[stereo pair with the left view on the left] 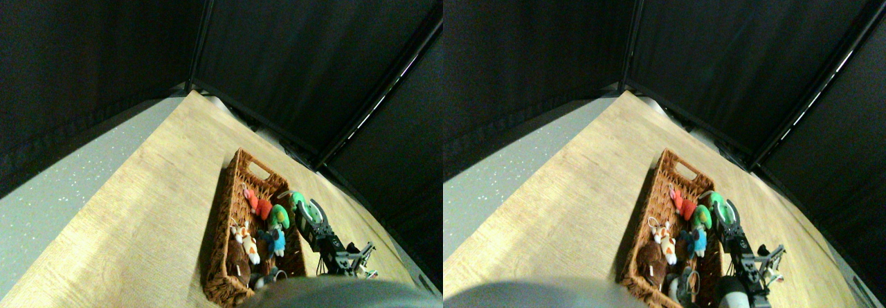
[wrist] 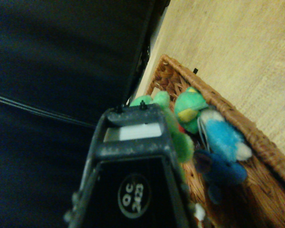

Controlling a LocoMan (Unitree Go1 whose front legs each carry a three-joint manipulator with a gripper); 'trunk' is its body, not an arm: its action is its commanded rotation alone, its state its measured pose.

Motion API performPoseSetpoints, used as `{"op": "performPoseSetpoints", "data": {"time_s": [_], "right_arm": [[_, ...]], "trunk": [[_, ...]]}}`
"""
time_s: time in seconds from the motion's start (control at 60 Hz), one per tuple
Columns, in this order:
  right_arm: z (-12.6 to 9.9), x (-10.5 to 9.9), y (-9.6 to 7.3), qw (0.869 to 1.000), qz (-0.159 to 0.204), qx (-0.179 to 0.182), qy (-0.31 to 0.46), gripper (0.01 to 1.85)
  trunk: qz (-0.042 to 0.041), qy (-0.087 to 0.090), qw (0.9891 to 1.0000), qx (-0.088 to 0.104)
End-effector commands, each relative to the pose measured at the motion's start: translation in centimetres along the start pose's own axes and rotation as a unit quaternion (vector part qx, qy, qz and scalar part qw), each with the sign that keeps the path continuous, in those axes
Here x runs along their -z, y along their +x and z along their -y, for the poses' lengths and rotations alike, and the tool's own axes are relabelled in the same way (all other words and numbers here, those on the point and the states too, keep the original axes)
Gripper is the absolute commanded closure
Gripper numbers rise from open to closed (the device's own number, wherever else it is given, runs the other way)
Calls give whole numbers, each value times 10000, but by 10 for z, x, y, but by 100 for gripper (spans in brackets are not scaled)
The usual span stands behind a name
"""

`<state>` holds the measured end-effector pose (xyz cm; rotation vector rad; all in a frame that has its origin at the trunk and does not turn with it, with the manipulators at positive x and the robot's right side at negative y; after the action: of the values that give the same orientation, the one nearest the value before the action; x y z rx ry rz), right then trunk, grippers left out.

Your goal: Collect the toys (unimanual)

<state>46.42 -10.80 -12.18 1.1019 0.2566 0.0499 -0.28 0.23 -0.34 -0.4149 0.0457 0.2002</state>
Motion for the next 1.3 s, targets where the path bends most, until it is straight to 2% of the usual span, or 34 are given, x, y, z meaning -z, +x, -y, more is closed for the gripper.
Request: {"op": "performPoseSetpoints", "data": {"time_s": [0.017, 0.183, 0.217, 0.25, 0.267, 0.283, 0.3, 0.35, 0.383, 0.433, 0.65, 0.683, 0.8, 0.917, 0.967, 1.033, 1.1, 1.183, 1.267, 1.3], "right_arm": [[-6, -3, 1, 9995, 106, -289, 8, 180], [-6, -3, 3, 9994, 117, -311, 66, 180], [-6, -3, 3, 9995, 16, -309, 15, 178], [-7, -4, 2, 9994, -68, -246, -219, 142], [-7, -4, 2, 9994, -68, -246, -219, 142], [-7, -5, 2, 9984, -139, -242, -487, 112], [-7, -5, 2, 9984, -139, -242, -487, 112], [-6, -6, 0, 9964, -162, -281, -781, 70], [-6, -7, -1, 9967, -113, -263, -756, 53], [-6, -8, -2, 9970, -20, -215, -744, 47], [-7, -13, -2, 9969, 118, -249, -731, 52], [-7, -15, -2, 9967, 294, -240, -720, 54], [-4, -24, -1, 9962, 532, -305, -612, 64], [1, -41, -3, 9936, 856, -315, -669, 70], [6, -52, -5, 9915, 1105, -259, -633, 77], [12, -66, -6, 9883, 1334, -256, -692, 85], [19, -79, -7, 9861, 1406, -397, -786, 87], [33, -98, -12, 9841, 1610, -447, -607, 100], [41, -105, -20, 9805, 1823, -441, -589, 116], [42, -106, -23, 9791, 1909, -369, -599, 115]], "trunk": [[-58, -179, 9998, -69], [-73, -176, 9998, -48], [-77, -182, 9998, -51], [-72, -175, 9998, -52], [-73, -173, 9998, -52], [-81, -171, 9998, -52], [-86, -170, 9998, -52], [-95, -161, 9998, -50], [-89, -162, 9998, -48], [-90, -158, 9998, -45], [-102, -113, 9999, -7], [-98, -100, 9999, 0], [-111, -19, 9999, 55], [-124, 68, 9998, 142], [-135, 111, 9997, 184], [-152, 181, 9994, 254], [-172, 265, 9990, 318], [-199, 369, 9983, 396], [-249, 489, 9973, 495], [-267, 526, 9969, 522]]}}
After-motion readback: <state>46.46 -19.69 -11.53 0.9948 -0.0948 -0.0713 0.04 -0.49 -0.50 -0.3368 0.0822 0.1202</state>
